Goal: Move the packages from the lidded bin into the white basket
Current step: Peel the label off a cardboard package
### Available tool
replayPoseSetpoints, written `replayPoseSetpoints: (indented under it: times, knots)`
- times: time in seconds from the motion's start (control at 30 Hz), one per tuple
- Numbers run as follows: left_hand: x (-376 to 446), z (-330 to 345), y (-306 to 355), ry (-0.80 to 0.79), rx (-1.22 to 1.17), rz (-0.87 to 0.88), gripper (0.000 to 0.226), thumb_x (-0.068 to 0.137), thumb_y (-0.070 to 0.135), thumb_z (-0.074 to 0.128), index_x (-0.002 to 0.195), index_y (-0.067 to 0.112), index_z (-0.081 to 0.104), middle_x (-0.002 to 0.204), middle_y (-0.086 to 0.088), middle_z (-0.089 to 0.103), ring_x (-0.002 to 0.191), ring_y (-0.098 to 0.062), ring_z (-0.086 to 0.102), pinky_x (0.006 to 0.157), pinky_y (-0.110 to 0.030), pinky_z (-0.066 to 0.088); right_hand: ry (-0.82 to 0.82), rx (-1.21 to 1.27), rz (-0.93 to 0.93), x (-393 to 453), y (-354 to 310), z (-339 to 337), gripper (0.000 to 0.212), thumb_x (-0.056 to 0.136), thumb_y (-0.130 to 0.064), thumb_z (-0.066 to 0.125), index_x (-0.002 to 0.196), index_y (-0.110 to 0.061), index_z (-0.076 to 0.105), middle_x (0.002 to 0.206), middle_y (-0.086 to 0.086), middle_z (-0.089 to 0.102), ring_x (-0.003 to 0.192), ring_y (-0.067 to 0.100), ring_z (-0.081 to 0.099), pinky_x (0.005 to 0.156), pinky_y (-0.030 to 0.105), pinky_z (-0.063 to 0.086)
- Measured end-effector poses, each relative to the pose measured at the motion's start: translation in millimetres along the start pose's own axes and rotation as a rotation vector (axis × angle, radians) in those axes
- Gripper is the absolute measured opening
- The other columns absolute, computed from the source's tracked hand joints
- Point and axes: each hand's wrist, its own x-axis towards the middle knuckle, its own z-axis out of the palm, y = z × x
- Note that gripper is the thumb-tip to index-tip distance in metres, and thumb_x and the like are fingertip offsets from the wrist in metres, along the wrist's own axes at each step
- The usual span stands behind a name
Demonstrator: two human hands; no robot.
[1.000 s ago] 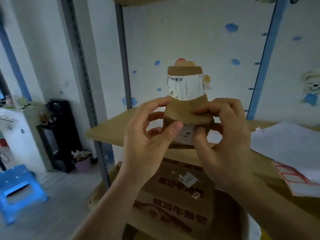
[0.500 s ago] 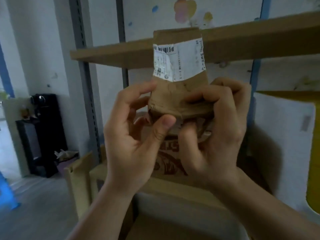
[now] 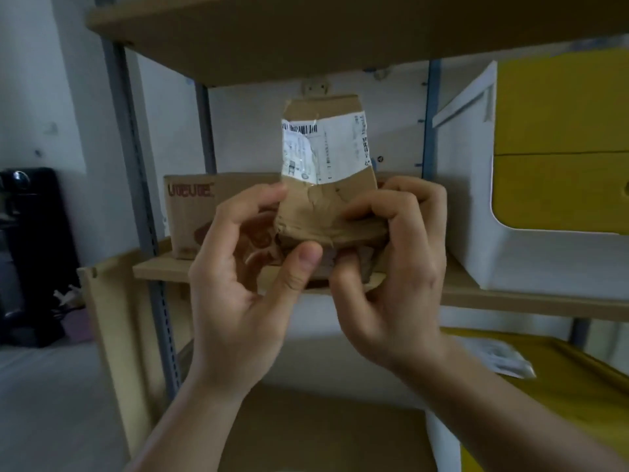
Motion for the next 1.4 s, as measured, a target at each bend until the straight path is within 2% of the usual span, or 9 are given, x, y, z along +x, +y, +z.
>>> replayPoseSetpoints:
  times: [0.23,0.53,0.7,0.77,0.87,1.13,1.27,1.33,1.4]
  knots:
    - [-58.5,41.8,21.0,0.025,-0.093,-0.125,0.029,0.093,0.013,0.063,0.121,0.009,0.057,0.108,0.0,0.067,0.097,-0.008,0.068,0.077,-0.014,0.052,-0.087,-0.132,0.09,-51.6,-6.2,-65.1,0.031,0.077,-0.016,0.06,0.099,0.005,0.065,0.104,0.02,0.05,0.09,0.022,0.052,0.072,0.012,0.04]
    - [-130.6,54.6,38.7,-0.024,-0.183,-0.327,0.044,0.085,0.024,0.073,0.126,0.024,0.057,0.119,0.007,0.07,0.113,-0.024,0.068,0.083,-0.025,0.058,-0.167,-0.193,0.229,-128.6,-23.9,-111.2,0.028,0.076,-0.015,0.062,0.1,0.0,0.066,0.106,0.008,0.049,0.093,0.009,0.049,0.077,0.005,0.039]
    - [-156.5,76.5,29.6,-0.043,-0.282,-0.464,0.051,0.082,0.025,0.076,0.129,0.015,0.06,0.116,0.002,0.073,0.111,-0.023,0.07,0.085,-0.024,0.058,-0.183,-0.203,0.283,-158.8,-14.9,-133.6,0.027,0.077,-0.013,0.061,0.102,-0.003,0.067,0.107,0.007,0.049,0.099,0.011,0.054,0.079,0.009,0.044]
    - [-169.6,90.3,19.6,-0.065,-0.32,-0.524,0.049,0.083,0.02,0.079,0.128,0.011,0.062,0.115,-0.002,0.074,0.11,-0.022,0.071,0.085,-0.025,0.058,-0.176,-0.23,0.303,-173.2,-2.4,-142.0,0.027,0.077,-0.012,0.063,0.102,-0.003,0.067,0.107,0.007,0.049,0.099,0.014,0.055,0.076,0.017,0.049]
    - [-191.9,105.7,1.9,-0.064,-0.359,-0.635,0.043,0.082,0.018,0.08,0.122,0.014,0.066,0.11,-0.004,0.077,0.104,-0.022,0.074,0.084,-0.028,0.059,-0.158,-0.255,0.364,-201.7,15.5,-145.0,0.028,0.072,-0.002,0.067,0.1,-0.003,0.067,0.105,0.008,0.049,0.097,0.015,0.055,0.072,0.023,0.05]
    - [-228.2,123.9,-48.3,-0.111,-0.241,-0.806,0.026,0.086,0.014,0.07,0.112,0.013,0.067,0.102,-0.007,0.075,0.095,-0.025,0.073,0.082,-0.035,0.061,-0.228,-0.215,0.488,-257.5,59.9,-139.2,0.026,0.073,-0.007,0.062,0.099,-0.001,0.067,0.104,0.009,0.05,0.097,0.014,0.054,0.076,0.011,0.042]
    - [-231.7,122.8,-68.8,-0.137,-0.171,-0.858,0.016,0.088,0.019,0.069,0.102,0.012,0.067,0.09,-0.008,0.073,0.082,-0.03,0.069,0.069,-0.037,0.058,-0.288,-0.186,0.526,-268.4,74.0,-137.1,0.027,0.075,-0.013,0.06,0.1,-0.004,0.066,0.106,0.005,0.05,0.097,0.015,0.056,0.077,0.011,0.043]
    - [-234.9,121.6,-79.1,-0.142,-0.101,-0.897,0.008,0.092,0.02,0.072,0.096,0.014,0.068,0.085,-0.006,0.072,0.079,-0.025,0.069,0.066,-0.036,0.058,-0.322,-0.179,0.556,-275.0,79.4,-133.7,0.027,0.076,-0.014,0.059,0.1,-0.007,0.065,0.107,0.002,0.049,0.098,0.012,0.056,0.076,0.011,0.046]
    - [-240.8,120.1,-93.0,-0.133,-0.04,-0.963,0.004,0.093,0.016,0.072,0.095,0.016,0.069,0.083,-0.004,0.073,0.077,-0.014,0.069,0.068,-0.028,0.057,-0.358,-0.18,0.606,-285.1,84.3,-126.4,0.027,0.077,-0.017,0.059,0.103,-0.01,0.065,0.108,-0.001,0.05,0.098,0.01,0.057,0.076,0.015,0.051]
